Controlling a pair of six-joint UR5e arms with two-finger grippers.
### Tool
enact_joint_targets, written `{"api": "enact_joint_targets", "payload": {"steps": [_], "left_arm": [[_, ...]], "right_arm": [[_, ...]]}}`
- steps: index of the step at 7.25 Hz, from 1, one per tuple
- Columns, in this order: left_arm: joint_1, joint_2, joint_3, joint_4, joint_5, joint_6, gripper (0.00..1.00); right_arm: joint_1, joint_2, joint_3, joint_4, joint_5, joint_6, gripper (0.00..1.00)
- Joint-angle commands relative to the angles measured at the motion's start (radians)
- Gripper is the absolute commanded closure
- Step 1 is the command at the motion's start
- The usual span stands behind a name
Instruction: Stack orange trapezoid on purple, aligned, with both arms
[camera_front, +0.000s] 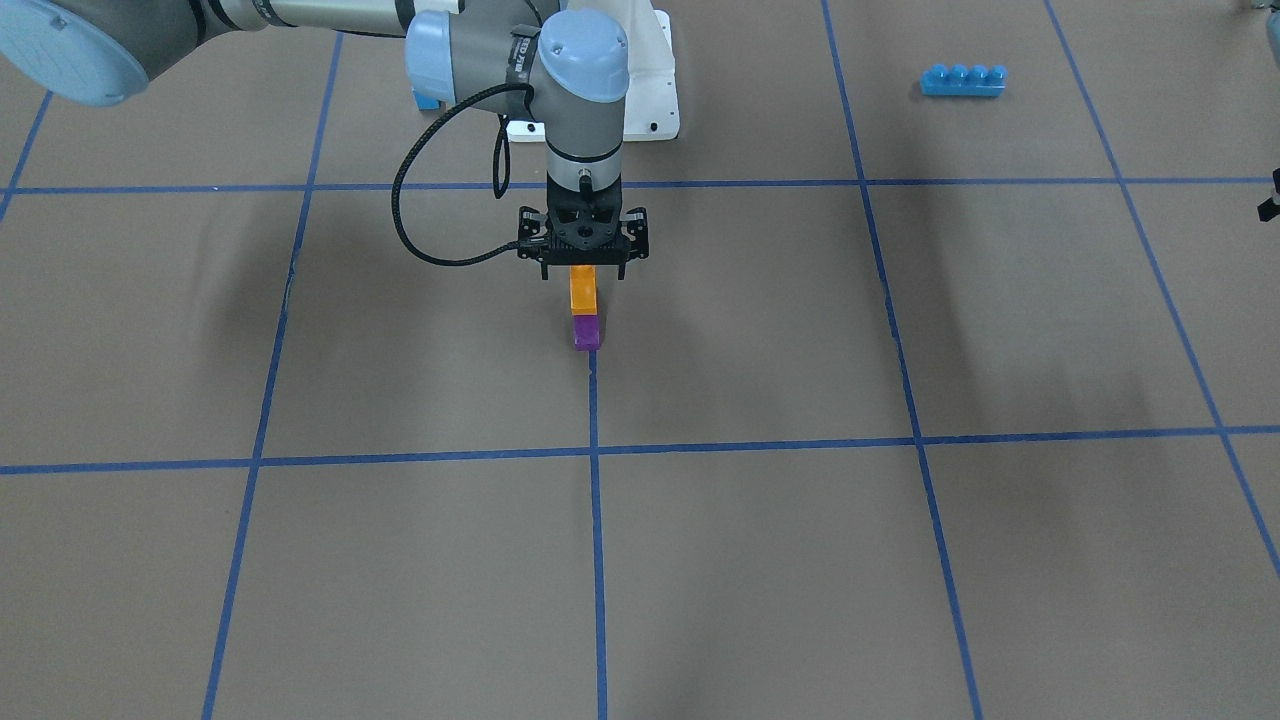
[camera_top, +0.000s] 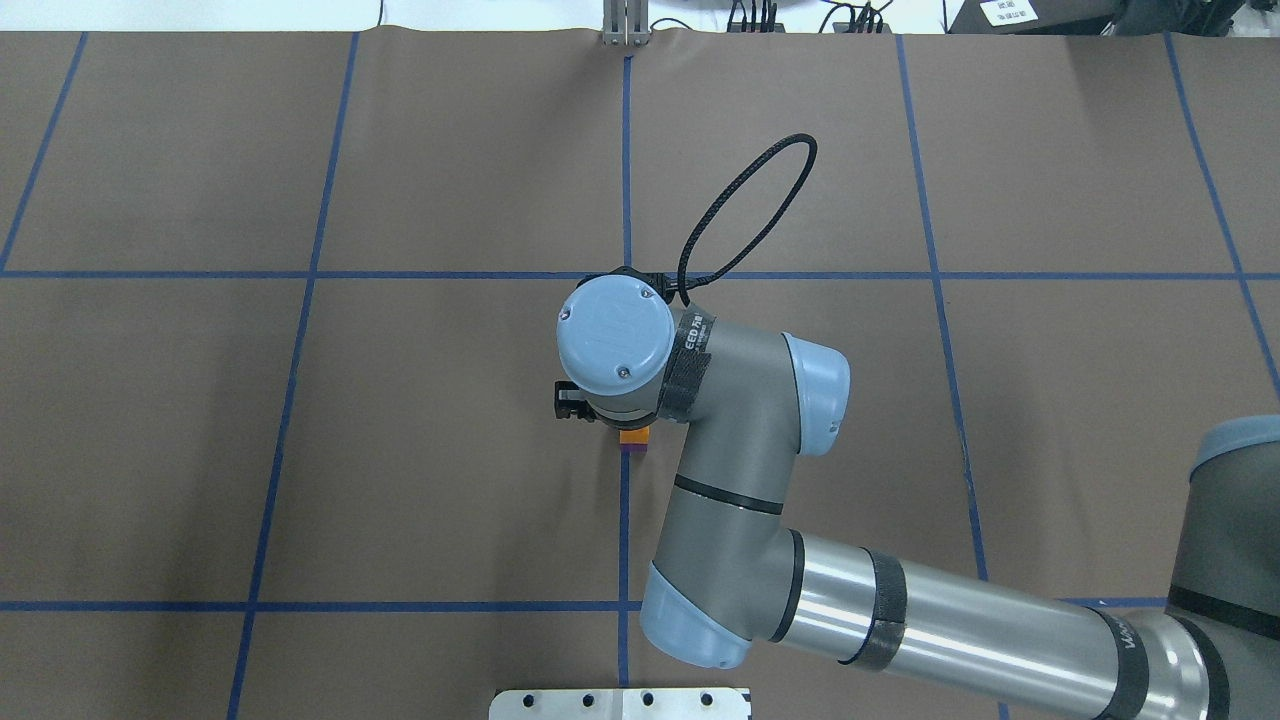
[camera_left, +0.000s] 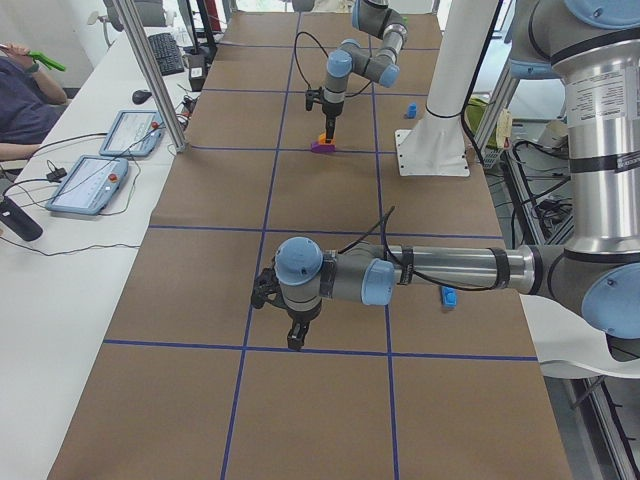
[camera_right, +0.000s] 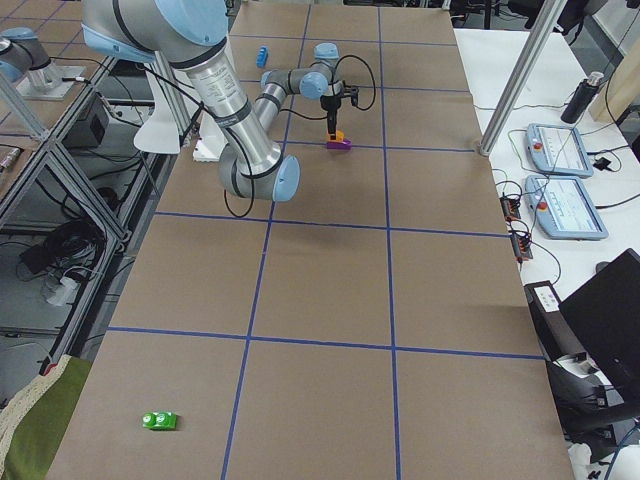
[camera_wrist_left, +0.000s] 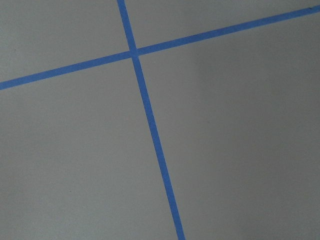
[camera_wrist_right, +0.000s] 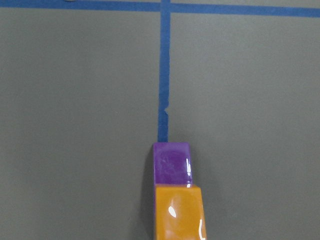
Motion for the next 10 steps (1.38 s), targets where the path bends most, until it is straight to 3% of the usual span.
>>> {"api": "enact_joint_targets", "payload": {"steps": [1,2,3,4,5,6,8,10], "left_arm": [[0.000,-0.004,-0.003,0.000,0.001,0.001,0.00],[0.000,-0.009,-0.003,0.000,0.001,0.003,0.00],[0.000,-0.007,-0.003,-0.002,0.001,0.003,0.00],[0.000,-0.003,-0.003,-0.002,0.001,0.003,0.00],[0.000,-0.003,-0.002,0.000,0.001,0.000,0.00],[0.000,0.000,-0.006,0.000,-0.001,0.000,0.00],[0.000,0.003,0.000,0.002,0.002,-0.002,0.00],[0.000,0.009,-0.002,0.002,0.002,-0.002,0.00]], "right_arm": [[-0.349,-0.204,-0.356,0.255,0.050,-0.720,0.00],[-0.425,-0.227,-0.362,0.226,0.053,-0.845,0.00],[-0.553,-0.252,-0.575,0.230,-0.079,-0.848,0.00],[-0.784,-0.319,-0.920,0.229,-0.223,-0.848,0.00],[-1.047,-0.470,-1.032,0.229,-0.249,-0.848,0.00],[-1.146,-0.532,-1.030,0.229,-0.249,-0.848,0.00],[-1.098,-0.527,-0.906,0.230,-0.304,-0.848,0.00],[-1.078,-0.521,-0.883,0.230,-0.333,-0.848,0.00]]}}
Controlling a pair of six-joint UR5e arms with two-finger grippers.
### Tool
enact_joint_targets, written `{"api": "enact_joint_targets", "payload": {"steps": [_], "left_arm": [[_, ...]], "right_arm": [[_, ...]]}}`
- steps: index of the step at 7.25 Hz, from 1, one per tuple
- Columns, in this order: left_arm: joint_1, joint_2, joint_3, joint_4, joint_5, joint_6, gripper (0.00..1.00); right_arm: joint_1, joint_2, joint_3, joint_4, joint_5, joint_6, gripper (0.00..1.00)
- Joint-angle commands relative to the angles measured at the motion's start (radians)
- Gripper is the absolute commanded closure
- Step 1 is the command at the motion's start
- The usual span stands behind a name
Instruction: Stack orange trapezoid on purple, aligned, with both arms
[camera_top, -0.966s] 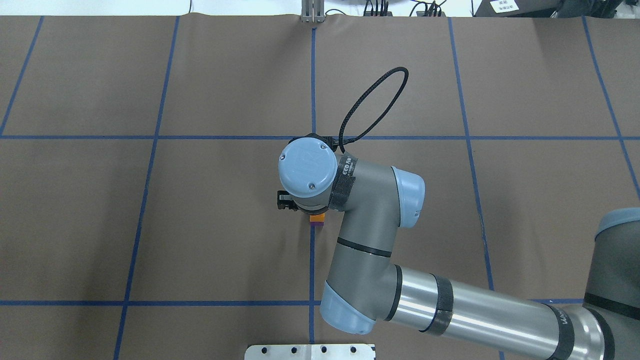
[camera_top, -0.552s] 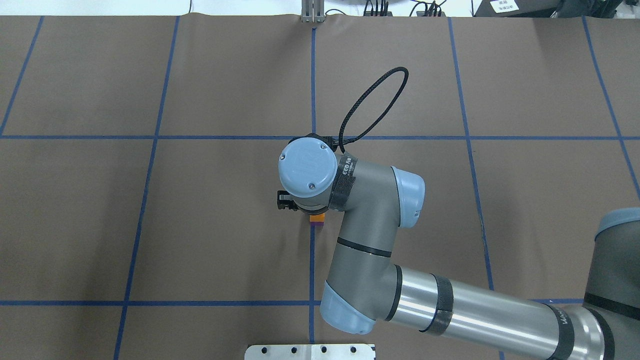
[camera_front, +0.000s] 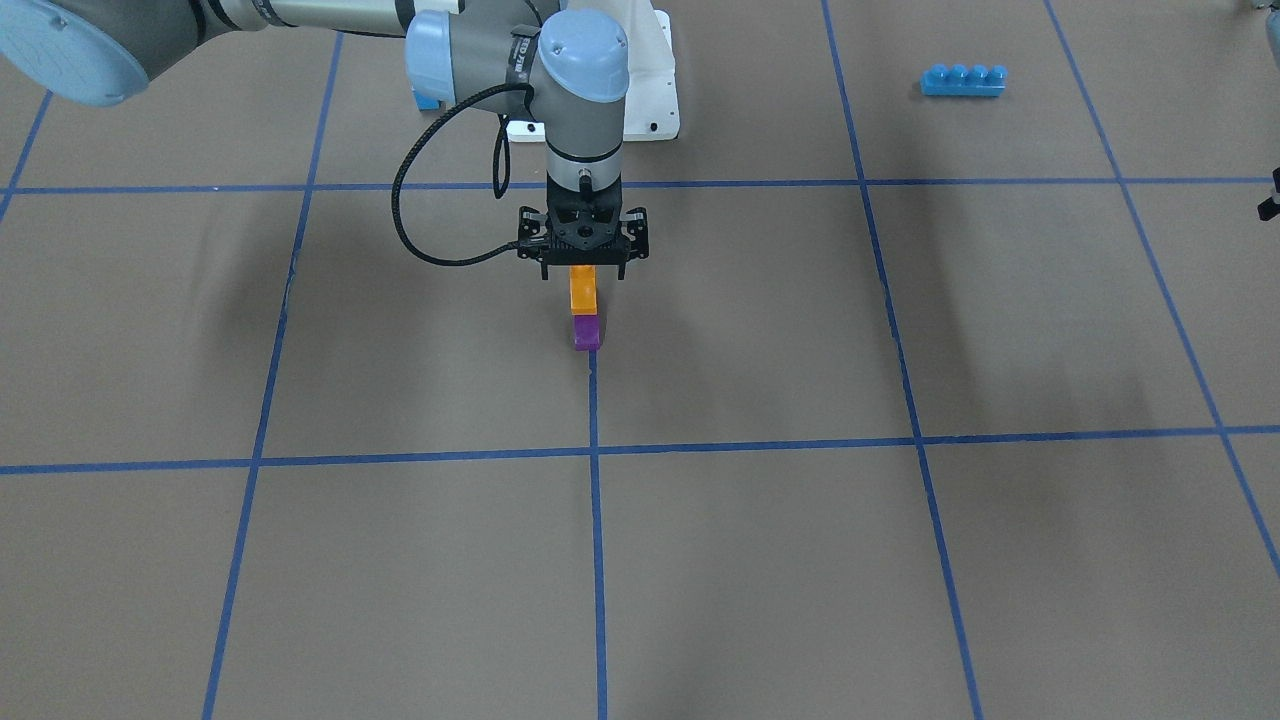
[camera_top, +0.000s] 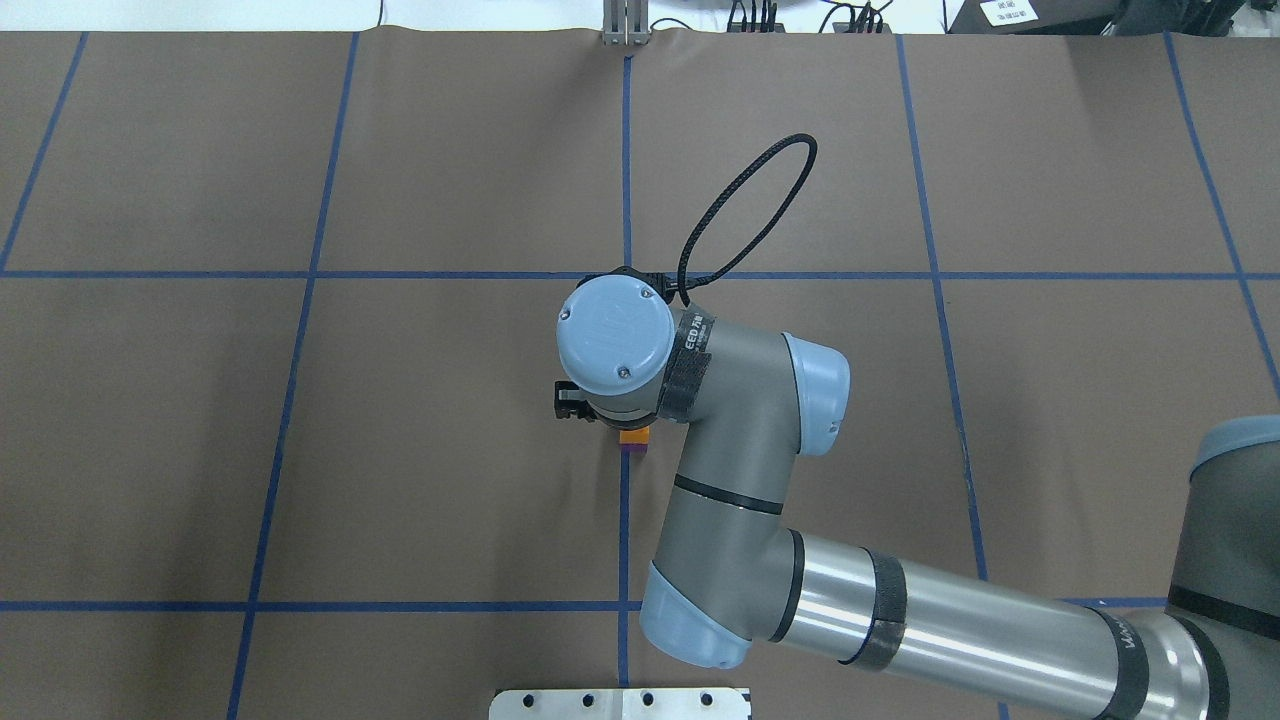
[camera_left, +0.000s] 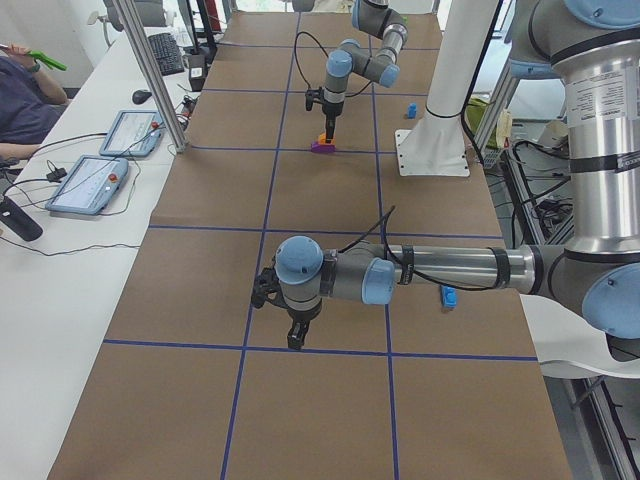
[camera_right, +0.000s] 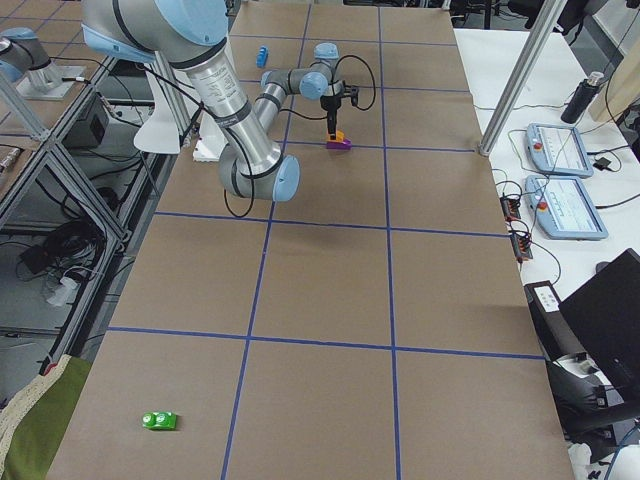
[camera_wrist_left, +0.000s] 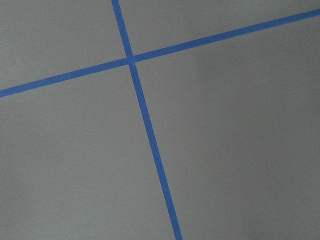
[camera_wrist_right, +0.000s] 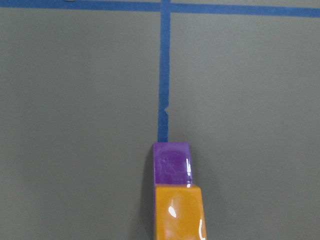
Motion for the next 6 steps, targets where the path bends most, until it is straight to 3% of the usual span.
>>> {"api": "enact_joint_targets", "payload": {"steps": [1,6], "left_arm": [[-0.002,0.005,-0.009,0.000,-0.007,0.000,0.00],[-0.002,0.005,-0.018,0.005,0.000,-0.005,0.00]], "right_arm": [[-1.064,-0.521,-0.883,0.230,-0.333,-0.848,0.00],[-1.058,-0.521,-0.883,0.230,-0.333,-0.848,0.00]]}}
